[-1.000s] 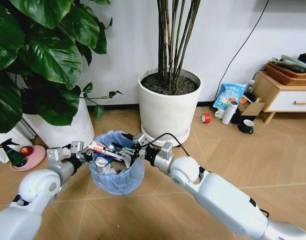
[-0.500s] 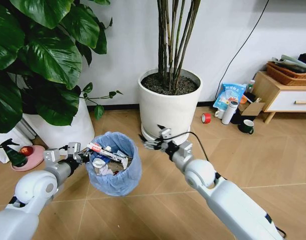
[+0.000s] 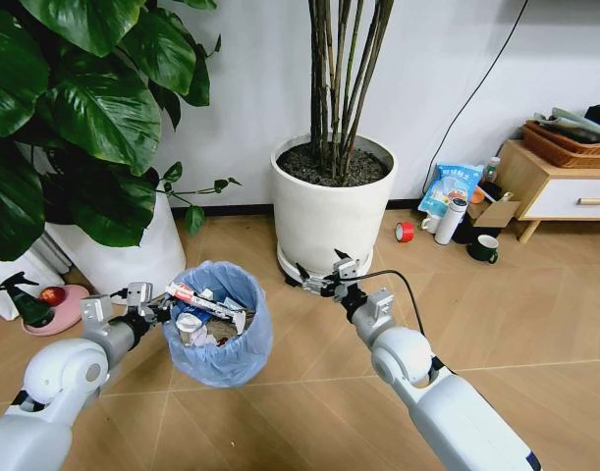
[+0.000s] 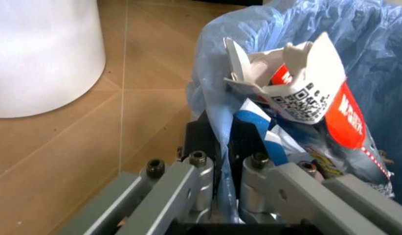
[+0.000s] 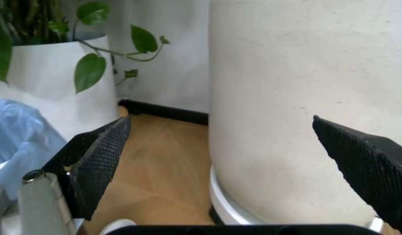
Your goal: Pick up the trash bin and place the garbage on the floor into it.
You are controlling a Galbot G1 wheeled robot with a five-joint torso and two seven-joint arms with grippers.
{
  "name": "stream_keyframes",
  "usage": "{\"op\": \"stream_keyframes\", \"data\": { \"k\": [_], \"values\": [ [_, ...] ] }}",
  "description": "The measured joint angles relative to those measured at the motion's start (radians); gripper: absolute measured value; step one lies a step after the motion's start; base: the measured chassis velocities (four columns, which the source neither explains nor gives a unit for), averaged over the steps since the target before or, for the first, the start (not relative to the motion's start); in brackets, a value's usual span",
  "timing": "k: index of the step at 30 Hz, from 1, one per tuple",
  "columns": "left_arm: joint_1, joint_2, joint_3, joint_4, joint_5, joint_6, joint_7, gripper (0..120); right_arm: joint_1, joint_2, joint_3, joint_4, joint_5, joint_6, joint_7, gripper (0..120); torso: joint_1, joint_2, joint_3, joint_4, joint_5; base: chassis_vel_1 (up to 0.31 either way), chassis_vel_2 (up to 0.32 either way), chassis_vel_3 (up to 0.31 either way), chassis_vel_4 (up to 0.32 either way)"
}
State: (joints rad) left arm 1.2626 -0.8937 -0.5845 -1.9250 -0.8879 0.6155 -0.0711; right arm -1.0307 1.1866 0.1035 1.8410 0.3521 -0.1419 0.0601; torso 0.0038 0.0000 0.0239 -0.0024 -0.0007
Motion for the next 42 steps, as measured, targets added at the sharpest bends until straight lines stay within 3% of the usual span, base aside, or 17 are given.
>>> {"op": "stream_keyframes", "data": {
  "k": [42],
  "values": [
    [0.01, 0.006, -0.005, -0.011, -0.001, -0.016, 0.0, 0, -0.001, 0.04, -0.033, -0.026, -0.061, 0.009, -0.003, 100, 0.0, 0.0, 0.0, 0.0002, -0.0001, 0.001, 0.001, -0.001, -0.001]
  ]
}}
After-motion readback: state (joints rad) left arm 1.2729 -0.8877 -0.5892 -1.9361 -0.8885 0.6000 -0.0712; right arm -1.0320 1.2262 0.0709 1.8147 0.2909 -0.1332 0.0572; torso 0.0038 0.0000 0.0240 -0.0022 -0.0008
